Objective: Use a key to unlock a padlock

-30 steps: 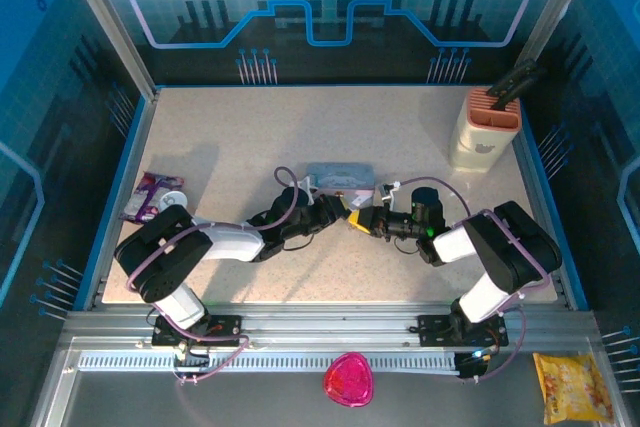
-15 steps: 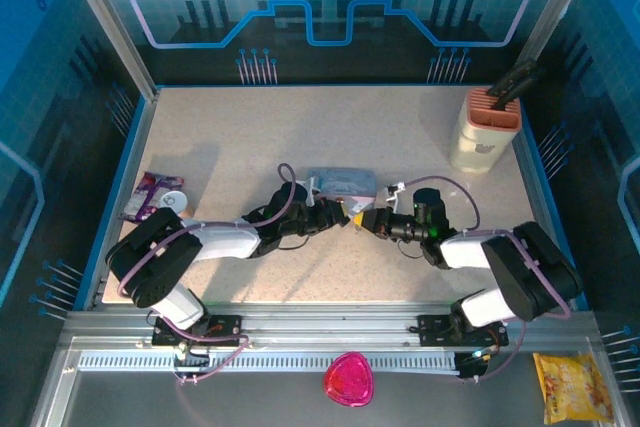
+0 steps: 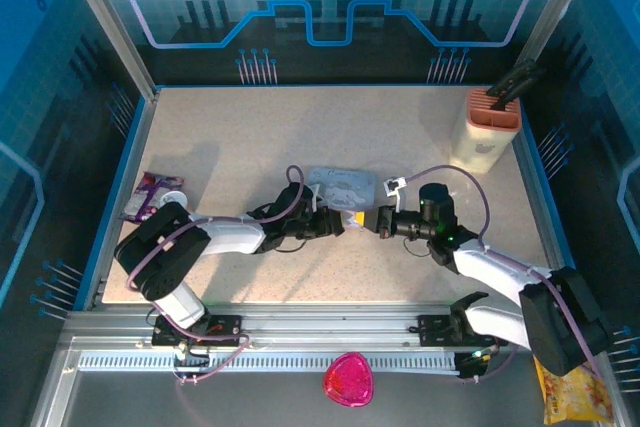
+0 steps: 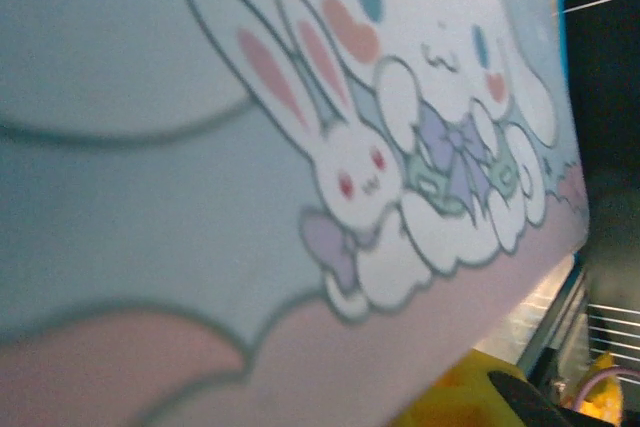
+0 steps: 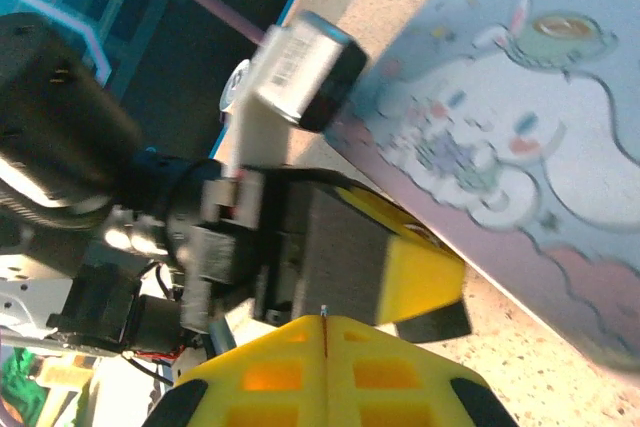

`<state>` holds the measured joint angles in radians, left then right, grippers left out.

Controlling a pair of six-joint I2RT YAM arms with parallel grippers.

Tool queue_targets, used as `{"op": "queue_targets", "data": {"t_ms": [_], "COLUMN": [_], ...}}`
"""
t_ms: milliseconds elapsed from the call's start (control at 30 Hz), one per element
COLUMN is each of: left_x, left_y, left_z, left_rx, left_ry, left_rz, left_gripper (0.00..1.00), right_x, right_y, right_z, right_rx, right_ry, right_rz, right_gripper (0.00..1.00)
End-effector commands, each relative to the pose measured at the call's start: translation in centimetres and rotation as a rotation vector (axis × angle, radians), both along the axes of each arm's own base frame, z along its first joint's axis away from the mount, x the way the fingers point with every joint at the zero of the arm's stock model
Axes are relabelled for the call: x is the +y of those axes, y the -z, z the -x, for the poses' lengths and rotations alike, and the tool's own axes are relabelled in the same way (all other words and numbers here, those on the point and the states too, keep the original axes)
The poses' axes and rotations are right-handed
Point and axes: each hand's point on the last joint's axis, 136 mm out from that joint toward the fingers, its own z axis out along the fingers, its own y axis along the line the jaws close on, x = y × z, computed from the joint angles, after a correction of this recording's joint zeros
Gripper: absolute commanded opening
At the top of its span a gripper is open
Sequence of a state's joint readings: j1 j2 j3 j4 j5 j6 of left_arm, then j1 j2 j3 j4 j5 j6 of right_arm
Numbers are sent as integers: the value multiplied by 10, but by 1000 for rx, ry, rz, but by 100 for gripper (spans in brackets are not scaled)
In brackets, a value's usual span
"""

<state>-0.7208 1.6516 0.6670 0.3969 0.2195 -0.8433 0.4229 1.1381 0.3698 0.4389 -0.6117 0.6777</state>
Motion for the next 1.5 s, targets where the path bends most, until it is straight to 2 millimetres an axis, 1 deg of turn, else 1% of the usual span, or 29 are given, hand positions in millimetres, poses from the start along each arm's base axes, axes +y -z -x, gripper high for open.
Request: {"op": "queue_targets", "data": {"t_ms": [0, 200, 300, 367, 633, 733, 800, 933, 1000, 1167, 1300, 1400, 1467], "left_x": [-2, 6, 12, 17, 37, 41, 43, 43, 39, 29, 18, 16, 15], "left_y": [1, 3, -5, -18, -84, -104, -110, -127, -136, -154, -170, -175, -174], "left_z": [1, 8, 13, 17, 34, 42, 47, 57, 63, 70, 84, 89, 89], "left_rx": [-8, -20, -55, -98, -293, -361, -405, -508, -554, -628, -710, -750, -749], "left_ry": [41, 57, 62, 66, 83, 104, 118, 159, 187, 241, 316, 331, 337], "left_rz": [-9, -35, -39, -27, 69, 108, 129, 197, 246, 330, 411, 440, 439], "left_gripper": [22, 38, 45, 48, 53, 54, 55, 54, 53, 46, 42, 40, 39], "right_x": [9, 15, 21, 24, 26, 26, 28, 40, 45, 59, 61, 60, 60], "right_y": [-14, -26, -31, -33, -40, -44, -51, -66, -70, -82, -89, -94, -97], "right_z": [3, 6, 11, 16, 27, 26, 25, 24, 24, 28, 28, 27, 28], "right_rx": [-110, -208, -237, -267, -392, -424, -423, -417, -408, -398, -384, -383, -382], "right_ry": [-53, -51, -81, -107, -157, -140, -123, -99, -78, -74, -59, -48, -44], "right_rz": [33, 10, 13, 18, 29, 21, -15, -87, -105, -161, -204, -231, -249], "right_gripper": [0, 0, 0, 0, 0, 0, 0, 0, 0, 0, 0, 0, 0]}}
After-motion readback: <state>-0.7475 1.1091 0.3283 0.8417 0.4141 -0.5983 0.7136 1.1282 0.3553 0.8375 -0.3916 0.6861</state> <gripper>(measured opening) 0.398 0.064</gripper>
